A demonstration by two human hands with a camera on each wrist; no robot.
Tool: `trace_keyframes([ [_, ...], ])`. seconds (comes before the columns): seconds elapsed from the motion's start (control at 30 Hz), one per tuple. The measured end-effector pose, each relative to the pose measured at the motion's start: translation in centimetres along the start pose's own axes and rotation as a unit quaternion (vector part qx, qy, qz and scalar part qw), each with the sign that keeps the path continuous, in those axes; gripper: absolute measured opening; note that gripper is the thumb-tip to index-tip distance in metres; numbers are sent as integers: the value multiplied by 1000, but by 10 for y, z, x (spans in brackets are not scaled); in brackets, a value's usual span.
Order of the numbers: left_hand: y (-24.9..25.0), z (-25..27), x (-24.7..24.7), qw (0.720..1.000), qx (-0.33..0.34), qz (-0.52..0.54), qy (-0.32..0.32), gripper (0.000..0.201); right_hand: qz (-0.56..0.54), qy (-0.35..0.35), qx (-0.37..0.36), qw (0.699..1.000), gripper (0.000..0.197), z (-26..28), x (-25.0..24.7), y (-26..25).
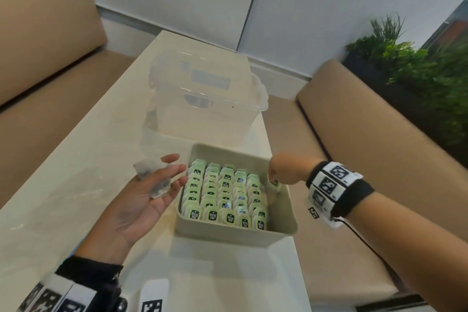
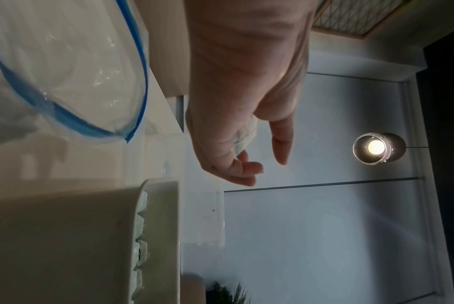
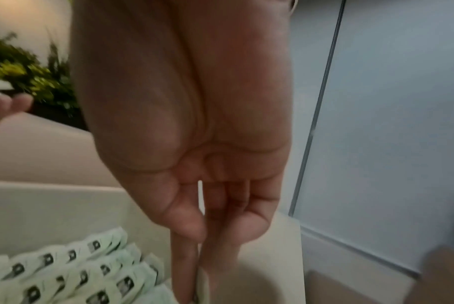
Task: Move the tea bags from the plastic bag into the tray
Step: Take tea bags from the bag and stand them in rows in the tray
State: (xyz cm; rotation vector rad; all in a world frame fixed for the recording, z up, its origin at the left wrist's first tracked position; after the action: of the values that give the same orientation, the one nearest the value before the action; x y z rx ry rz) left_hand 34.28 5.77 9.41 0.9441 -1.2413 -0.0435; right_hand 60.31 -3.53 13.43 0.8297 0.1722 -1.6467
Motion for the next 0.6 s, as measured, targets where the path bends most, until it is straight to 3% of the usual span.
trace_keyframes([
  [0.07,0,0,-3,1000,-5,5,5,42,23,-28,3,999,30,-12,2,-3],
  [0.13,0,-1,-6,1000,-8,4,14,30,43,-48,9,998,28,-22,3,-6],
  [0.27,5,-1,-12,999,-7,-6,36,32,75,-85,27,993,28,-39,0,-10],
  [0.37,7,-2,-19,999,-6,-23,49,69,90,-102,28,990,30,-45,-2,-11],
  [0.43,8,-3,-21,998,-2,-26,54,76,98,-102,29,989,30,-49,-2,-9],
  [0.53,8,-4,-19,998,-7,-9,59,44,87,-99,23,991,31,-52,0,-8],
  [0.6,7,-4,-16,998,-7,-5,55,35,76,-95,15,992,30,-53,2,-8],
])
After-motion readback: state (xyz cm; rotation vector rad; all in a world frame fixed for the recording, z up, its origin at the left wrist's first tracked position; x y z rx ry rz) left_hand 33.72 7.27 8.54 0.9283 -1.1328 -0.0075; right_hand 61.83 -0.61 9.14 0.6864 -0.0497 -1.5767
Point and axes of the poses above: each hand's wrist, its own z-axis away from the middle knuckle, its own x-axis out of the palm, y = z × x, the point moved 4 cm from there along -z, towards the middle knuckle, and after that the axes turned 15 degrees about -y, right-handed, at the moved point
